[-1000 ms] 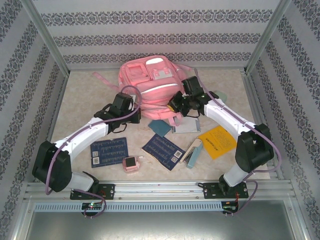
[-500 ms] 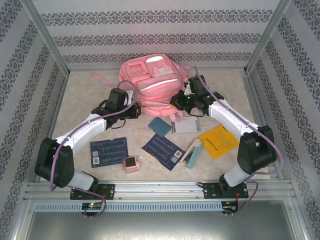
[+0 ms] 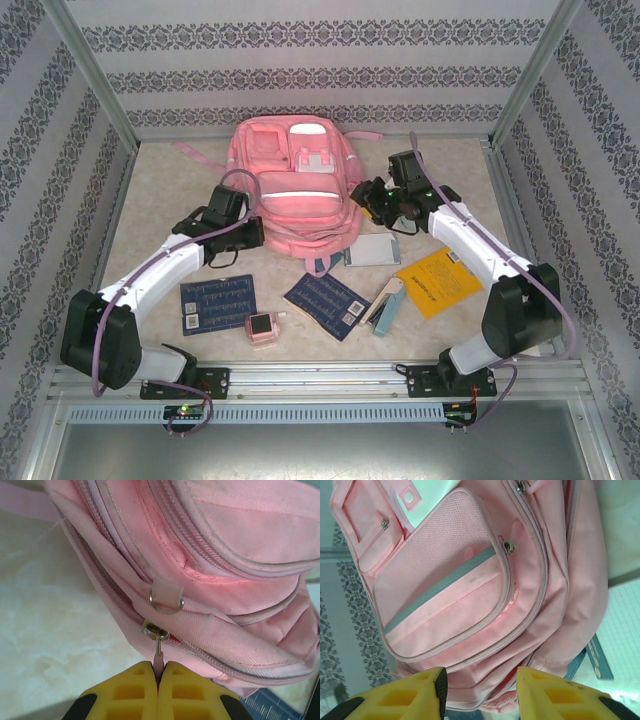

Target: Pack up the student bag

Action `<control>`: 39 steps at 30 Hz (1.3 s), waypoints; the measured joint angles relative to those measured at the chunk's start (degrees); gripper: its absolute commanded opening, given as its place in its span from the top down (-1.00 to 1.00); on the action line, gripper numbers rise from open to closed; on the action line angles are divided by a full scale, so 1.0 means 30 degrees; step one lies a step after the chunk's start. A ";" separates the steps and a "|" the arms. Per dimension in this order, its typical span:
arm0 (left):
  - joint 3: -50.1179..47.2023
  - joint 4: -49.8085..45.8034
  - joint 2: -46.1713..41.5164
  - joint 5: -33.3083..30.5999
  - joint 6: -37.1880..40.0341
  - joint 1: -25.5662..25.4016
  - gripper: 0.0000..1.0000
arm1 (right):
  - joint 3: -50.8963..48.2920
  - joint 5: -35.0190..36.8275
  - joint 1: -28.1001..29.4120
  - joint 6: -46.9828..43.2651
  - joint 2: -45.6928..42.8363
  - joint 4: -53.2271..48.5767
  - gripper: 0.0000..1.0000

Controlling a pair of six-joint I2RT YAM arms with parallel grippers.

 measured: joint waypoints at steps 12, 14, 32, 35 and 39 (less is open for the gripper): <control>0.4437 -0.0823 0.1712 -0.0182 -0.0539 -0.4422 1.00 | -0.1486 0.0503 0.2630 0.5566 -0.3504 -0.0787 0.08; 0.4663 -0.0809 0.1872 -0.0240 -0.0590 -0.4692 1.00 | -0.1515 0.0510 0.3031 0.6207 -0.3279 -0.0634 0.08; 0.4677 -0.1392 0.2098 -0.2142 -0.0109 -0.5566 1.00 | -0.0634 0.0947 0.3366 0.7919 0.0597 0.1960 1.00; 0.4590 -0.1377 0.2011 -0.2324 0.0204 -0.5450 1.00 | -0.0903 0.1093 0.3322 0.7919 0.0372 0.2186 1.00; 0.4000 -0.1202 0.1712 -0.2157 0.0444 -0.4940 1.00 | -0.1610 0.1137 0.3133 0.7927 -0.0335 0.2565 1.00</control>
